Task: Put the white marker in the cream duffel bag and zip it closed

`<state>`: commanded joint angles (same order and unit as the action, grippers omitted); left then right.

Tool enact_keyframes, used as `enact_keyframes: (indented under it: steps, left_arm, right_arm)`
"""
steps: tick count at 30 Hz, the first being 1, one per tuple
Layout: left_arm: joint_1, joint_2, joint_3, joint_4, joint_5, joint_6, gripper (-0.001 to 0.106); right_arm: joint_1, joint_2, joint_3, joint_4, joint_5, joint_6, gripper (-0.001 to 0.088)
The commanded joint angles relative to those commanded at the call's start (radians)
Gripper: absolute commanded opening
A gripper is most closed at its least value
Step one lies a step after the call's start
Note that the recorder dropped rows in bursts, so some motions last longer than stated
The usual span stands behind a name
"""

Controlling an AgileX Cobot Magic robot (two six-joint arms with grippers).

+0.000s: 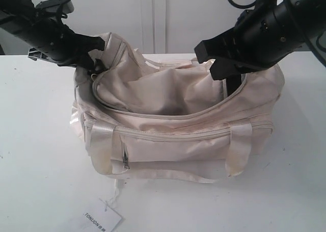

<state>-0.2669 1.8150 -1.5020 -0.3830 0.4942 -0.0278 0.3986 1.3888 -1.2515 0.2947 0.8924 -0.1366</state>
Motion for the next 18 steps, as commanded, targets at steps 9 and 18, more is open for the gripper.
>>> enact_keyframes:
  steps: [9, 18]
  left_arm:
    - [0.057, 0.000, 0.000, -0.184, 0.014, 0.005, 0.000]
    - [0.076, -0.002, 0.000, -0.247, 0.041, 0.007, 0.000]
  right_arm:
    - [0.000, 0.000, 0.002, 0.002, -0.013, 0.000, 0.0000]
    - [0.002, 0.000, 0.065, 0.092, -0.102, -0.078, 0.0000]
